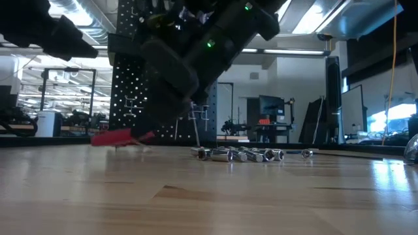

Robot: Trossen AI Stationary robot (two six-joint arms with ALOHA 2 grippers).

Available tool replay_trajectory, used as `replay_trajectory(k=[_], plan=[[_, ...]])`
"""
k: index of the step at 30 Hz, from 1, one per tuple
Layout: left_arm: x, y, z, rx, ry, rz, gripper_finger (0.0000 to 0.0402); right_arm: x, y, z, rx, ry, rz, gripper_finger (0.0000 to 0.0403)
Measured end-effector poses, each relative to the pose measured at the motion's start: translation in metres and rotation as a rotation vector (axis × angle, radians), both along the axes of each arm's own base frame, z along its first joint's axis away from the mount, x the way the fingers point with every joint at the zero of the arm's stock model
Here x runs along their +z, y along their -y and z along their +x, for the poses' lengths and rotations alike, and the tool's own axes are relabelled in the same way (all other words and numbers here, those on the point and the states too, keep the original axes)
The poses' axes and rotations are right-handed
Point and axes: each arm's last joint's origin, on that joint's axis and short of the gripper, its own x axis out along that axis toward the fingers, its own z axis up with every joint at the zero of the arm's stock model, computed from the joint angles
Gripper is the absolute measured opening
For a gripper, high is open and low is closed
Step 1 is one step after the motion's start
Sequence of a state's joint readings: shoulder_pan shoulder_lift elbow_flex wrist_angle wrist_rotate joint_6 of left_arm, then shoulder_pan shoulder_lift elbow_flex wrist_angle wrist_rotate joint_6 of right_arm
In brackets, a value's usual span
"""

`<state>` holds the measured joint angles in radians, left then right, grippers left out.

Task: Hang tools onto peg board
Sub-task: Hang the red allen wrench onto the peg board

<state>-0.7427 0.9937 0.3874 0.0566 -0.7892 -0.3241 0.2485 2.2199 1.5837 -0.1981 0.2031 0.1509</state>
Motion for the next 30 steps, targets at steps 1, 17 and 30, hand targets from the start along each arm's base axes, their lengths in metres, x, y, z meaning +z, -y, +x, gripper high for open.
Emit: replay_trajectory(k=[1,17,30], plan=[[-0.001,0.001,0.0,-0.01,-0.007,0.022,0.0115,0.003,0.0,0.0,-0.001,0.01,0.003,0.0077],[-0.029,0.03,0.032,-0.1,-0.189,0.438,0.0115,0.028,0.001,-0.001,-0.048,0.082,0.048,0.0076],[-0.065,0.026,0.056,-0.02,-0.376,0.624,0.0115,0.029,0.001,-0.001,-0.049,0.087,0.052,0.0045]])
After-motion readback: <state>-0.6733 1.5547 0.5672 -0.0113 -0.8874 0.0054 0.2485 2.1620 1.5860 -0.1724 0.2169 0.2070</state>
